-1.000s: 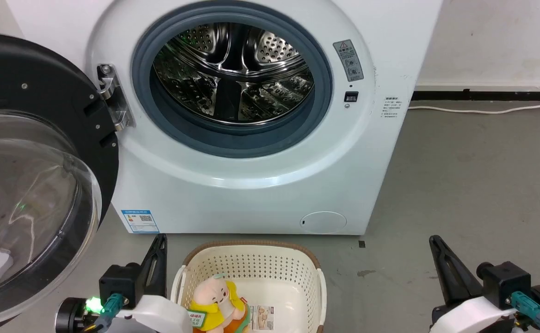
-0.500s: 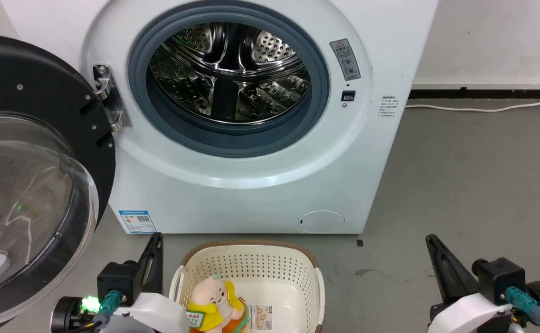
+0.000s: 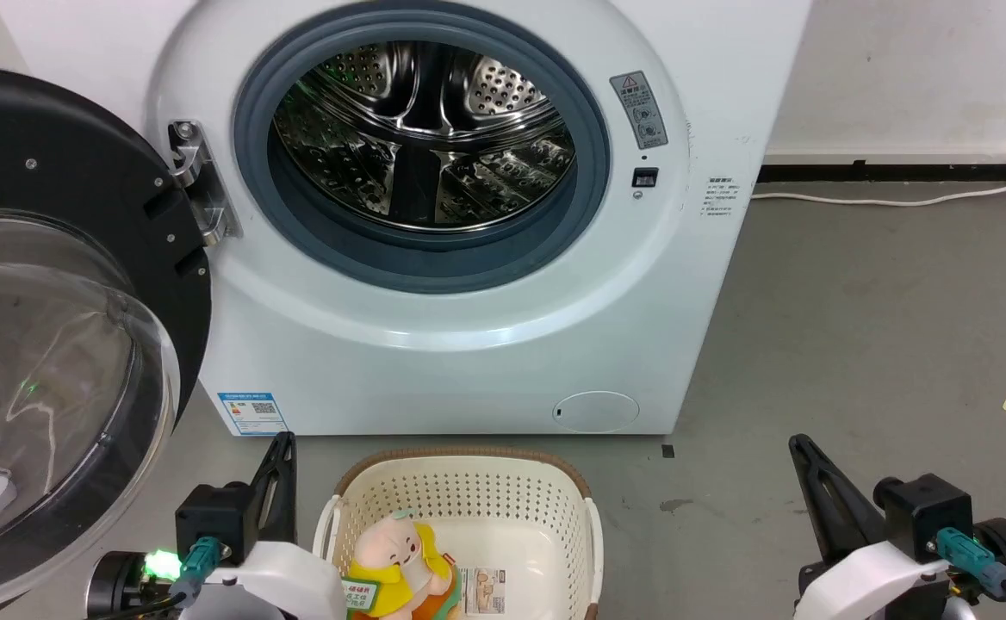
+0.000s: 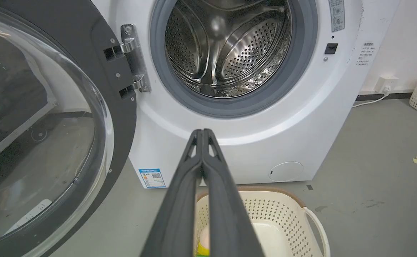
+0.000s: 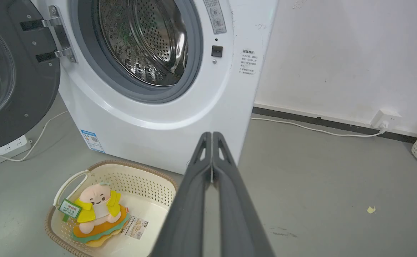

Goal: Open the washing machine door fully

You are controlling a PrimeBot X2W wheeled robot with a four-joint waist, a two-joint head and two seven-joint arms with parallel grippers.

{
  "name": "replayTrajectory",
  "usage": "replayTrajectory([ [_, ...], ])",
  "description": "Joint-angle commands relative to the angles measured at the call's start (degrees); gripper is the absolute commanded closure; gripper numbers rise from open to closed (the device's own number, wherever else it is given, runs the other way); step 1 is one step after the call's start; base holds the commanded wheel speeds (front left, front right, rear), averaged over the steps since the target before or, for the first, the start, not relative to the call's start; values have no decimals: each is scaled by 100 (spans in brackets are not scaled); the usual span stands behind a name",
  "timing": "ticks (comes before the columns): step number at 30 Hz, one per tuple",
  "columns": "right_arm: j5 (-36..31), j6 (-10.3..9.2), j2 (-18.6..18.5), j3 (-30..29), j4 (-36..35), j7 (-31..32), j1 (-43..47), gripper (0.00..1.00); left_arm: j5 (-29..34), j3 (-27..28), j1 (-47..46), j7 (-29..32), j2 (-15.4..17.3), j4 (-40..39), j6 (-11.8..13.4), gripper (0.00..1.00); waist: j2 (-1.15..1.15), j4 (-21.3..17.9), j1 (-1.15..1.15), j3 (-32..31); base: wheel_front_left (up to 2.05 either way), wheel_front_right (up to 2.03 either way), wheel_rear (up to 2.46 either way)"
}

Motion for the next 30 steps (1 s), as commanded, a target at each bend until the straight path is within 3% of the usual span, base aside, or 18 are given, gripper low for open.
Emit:
replayTrajectory([
  [1, -44, 5, 27, 1, -26, 7, -77, 100, 17, 12, -29, 2, 3, -25, 15, 100, 0, 0, 0, 0, 0, 0, 0],
  [30, -44, 5, 27, 1, -26, 7, -77, 100, 17, 12, -29, 2, 3, -25, 15, 100, 0, 0, 0, 0, 0, 0, 0],
])
